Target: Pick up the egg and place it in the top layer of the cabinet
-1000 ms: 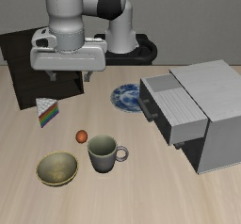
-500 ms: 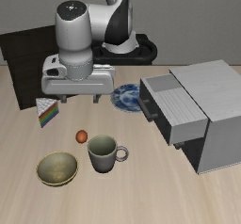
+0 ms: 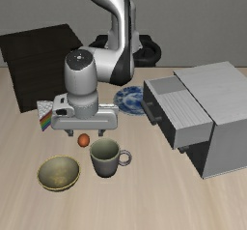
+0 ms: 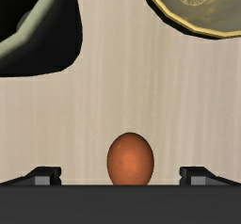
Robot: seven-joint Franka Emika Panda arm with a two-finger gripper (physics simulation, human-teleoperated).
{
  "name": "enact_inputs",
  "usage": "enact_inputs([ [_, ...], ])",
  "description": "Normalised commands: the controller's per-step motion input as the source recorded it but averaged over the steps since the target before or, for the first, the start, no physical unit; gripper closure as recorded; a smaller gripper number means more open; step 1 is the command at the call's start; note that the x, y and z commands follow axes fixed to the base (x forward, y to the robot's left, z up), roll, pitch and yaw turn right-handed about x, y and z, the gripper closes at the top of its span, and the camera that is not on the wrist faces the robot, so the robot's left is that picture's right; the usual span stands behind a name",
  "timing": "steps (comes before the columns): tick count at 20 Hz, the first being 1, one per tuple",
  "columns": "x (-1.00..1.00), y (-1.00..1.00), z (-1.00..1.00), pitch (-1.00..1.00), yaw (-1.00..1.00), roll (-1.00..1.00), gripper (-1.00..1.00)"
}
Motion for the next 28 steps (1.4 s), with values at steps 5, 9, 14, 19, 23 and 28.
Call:
enact_inputs([
  [5,0.0,-0.2,-0.6,0.0,0.0,0.0,1.0],
  [9,0.0,0.0,0.0,0.0,0.0,0.0,1.0],
  [14,0.0,0.0,0.2,0.0,0.0,0.0,1.0],
  [19,0.0,0.0,1.0,0.0,0.0,0.0,1.0],
  [23,0.0,0.0,1.0,0.0,0.0,0.0,1.0],
  [28,0.0,0.0,1.0,0.0,0.0,0.0,1.0],
])
